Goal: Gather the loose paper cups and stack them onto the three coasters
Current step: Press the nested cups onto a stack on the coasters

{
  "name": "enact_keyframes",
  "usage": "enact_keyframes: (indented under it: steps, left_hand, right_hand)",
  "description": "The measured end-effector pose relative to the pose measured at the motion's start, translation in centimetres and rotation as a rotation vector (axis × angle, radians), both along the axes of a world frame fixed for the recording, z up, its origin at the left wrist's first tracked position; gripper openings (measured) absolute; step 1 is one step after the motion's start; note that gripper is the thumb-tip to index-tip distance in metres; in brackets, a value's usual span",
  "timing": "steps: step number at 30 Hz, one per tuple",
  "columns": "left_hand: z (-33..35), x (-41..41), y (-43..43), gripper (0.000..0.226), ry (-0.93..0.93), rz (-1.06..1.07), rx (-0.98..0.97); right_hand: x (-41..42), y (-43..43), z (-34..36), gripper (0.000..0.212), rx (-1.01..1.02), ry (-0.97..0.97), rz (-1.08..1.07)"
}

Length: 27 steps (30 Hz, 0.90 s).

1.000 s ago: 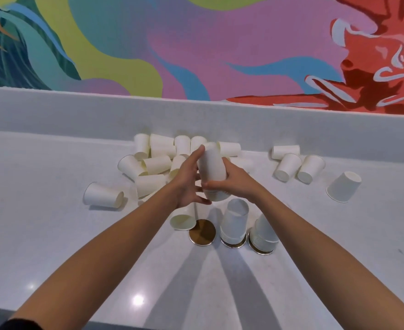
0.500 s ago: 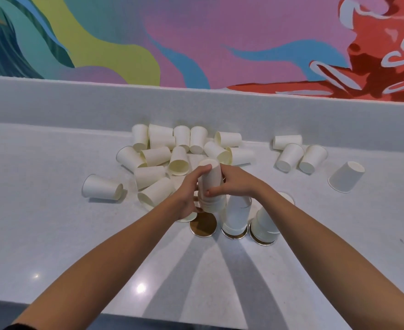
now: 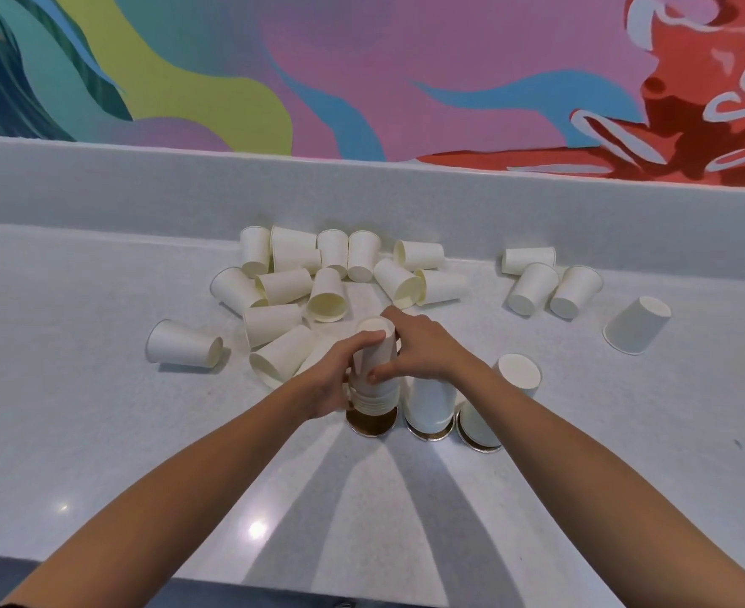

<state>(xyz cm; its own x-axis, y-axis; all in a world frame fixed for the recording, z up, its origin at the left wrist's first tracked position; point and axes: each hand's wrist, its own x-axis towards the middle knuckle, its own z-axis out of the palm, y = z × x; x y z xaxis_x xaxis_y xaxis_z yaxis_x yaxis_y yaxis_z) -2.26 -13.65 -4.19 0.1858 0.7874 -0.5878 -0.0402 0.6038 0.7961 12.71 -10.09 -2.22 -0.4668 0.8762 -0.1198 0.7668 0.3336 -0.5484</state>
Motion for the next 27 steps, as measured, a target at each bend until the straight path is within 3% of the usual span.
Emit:
enact_keyframes:
  steps: [8, 15, 23, 27]
  left_hand:
    - [-1.0, 0.1, -1.0, 0.086, 0.009, -0.037, 0.043]
    - [-0.7, 0.3, -1.2, 0.029, 0.016, -0.064, 0.059]
    - [-0.4, 0.6, -1.3, 0.031, 0.042, -0.077, 0.081]
    - [-0.7, 0.7, -1.1, 0.017, 0.037, -0.102, 0.089]
  right_hand:
    - [-0.2, -0.1, -0.8, 0.078, 0.047, -0.168, 0.047]
    - [-0.1, -0.1, -0.8, 0.079, 0.112, -0.248, 0.070]
    - [0.0, -0.1, -1.2, 0.080, 0.147, -0.281, 0.074]
    - [-0.1, -0.2, -1.1, 0.078, 0.148, -0.300, 0.089]
